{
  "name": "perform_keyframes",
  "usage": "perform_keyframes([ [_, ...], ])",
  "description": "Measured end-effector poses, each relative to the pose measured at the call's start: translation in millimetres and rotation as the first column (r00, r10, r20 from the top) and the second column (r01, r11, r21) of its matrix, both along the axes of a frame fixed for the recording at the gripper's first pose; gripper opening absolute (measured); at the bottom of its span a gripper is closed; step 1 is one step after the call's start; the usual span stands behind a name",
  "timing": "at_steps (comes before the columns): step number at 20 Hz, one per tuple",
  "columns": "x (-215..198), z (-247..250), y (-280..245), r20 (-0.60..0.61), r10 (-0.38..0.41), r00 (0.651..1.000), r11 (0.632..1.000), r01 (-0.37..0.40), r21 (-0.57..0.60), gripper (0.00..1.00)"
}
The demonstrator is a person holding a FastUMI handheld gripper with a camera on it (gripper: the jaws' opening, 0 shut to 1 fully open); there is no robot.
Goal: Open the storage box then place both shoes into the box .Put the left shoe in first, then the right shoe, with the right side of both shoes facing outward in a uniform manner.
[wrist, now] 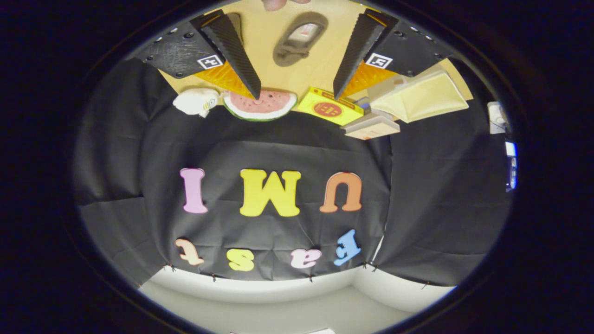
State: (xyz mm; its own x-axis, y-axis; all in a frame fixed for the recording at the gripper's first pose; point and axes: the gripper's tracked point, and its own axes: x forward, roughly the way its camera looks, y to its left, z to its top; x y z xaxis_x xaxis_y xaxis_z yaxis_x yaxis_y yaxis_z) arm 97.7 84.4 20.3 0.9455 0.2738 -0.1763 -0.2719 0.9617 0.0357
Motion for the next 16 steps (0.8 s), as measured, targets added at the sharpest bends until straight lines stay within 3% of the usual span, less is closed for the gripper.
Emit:
perform_keyframes([
  [4,12,-66,-21,-0.148,-0.038,0.988,0.999,0.035,-0.021,0.95],
  [9,24,-149,-13,-0.367,-0.036,0.929,0.999,0.036,-0.008,0.95],
  [16,46,-197,-1,-0.503,-0.040,0.863,0.997,0.066,0.033,0.96],
])
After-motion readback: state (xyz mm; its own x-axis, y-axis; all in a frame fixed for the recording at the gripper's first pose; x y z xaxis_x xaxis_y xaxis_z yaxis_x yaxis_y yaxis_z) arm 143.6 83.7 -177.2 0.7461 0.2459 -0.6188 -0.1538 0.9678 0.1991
